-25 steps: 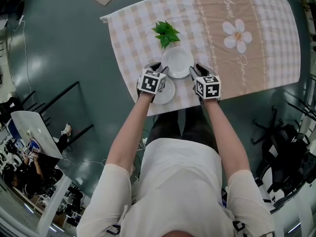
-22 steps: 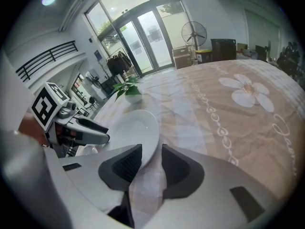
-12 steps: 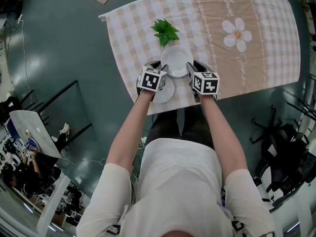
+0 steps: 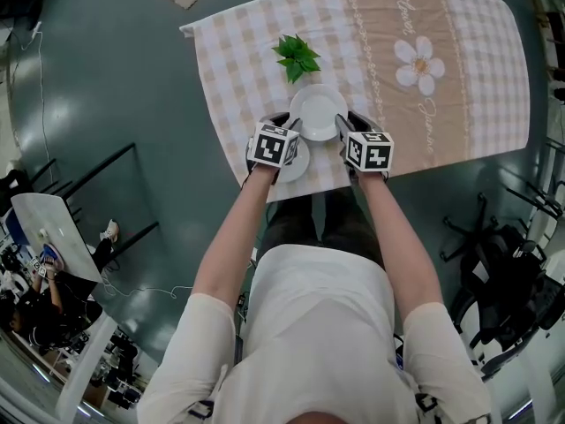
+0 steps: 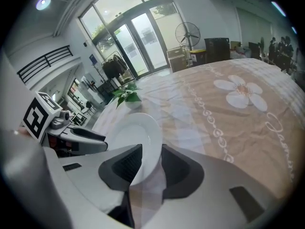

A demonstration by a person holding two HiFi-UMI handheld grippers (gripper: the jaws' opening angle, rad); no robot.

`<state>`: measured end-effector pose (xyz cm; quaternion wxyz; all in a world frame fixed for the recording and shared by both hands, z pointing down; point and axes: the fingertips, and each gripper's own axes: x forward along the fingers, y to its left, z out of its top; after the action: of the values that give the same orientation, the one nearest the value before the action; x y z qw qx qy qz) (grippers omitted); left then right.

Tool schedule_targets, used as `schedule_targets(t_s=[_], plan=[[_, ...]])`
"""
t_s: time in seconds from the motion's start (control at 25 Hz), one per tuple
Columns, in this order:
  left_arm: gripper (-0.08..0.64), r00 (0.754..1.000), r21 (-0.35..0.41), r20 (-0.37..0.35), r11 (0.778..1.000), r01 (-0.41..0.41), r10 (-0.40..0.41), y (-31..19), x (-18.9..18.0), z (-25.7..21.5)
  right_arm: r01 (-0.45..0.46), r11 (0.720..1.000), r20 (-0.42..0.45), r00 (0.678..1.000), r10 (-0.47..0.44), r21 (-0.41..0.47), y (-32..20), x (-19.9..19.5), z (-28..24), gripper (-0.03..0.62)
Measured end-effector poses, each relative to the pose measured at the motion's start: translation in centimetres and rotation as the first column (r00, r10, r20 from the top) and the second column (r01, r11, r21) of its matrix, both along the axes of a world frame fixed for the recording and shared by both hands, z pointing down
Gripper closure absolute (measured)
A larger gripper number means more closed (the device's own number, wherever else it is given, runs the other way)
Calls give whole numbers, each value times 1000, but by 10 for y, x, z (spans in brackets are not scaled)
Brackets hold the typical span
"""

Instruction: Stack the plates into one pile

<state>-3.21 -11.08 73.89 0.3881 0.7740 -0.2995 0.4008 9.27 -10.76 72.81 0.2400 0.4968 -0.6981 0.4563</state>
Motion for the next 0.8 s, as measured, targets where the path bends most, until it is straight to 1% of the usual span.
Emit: schedule_targets(t_s=[0.2, 0.36, 0.8], plan=[[439, 1000, 9, -14, 1000, 26, -26, 10, -4, -13, 24, 1000, -4, 1000, -24, 17, 3, -4, -14, 446], [441, 999, 16, -11, 998, 54, -53, 19, -14, -23, 55, 998, 2, 998, -55, 26, 10, -13, -22, 446], [443, 988, 22, -7, 988, 152, -152, 48, -51, -35, 179, 984, 9, 984, -179, 16, 39, -52, -25, 446]])
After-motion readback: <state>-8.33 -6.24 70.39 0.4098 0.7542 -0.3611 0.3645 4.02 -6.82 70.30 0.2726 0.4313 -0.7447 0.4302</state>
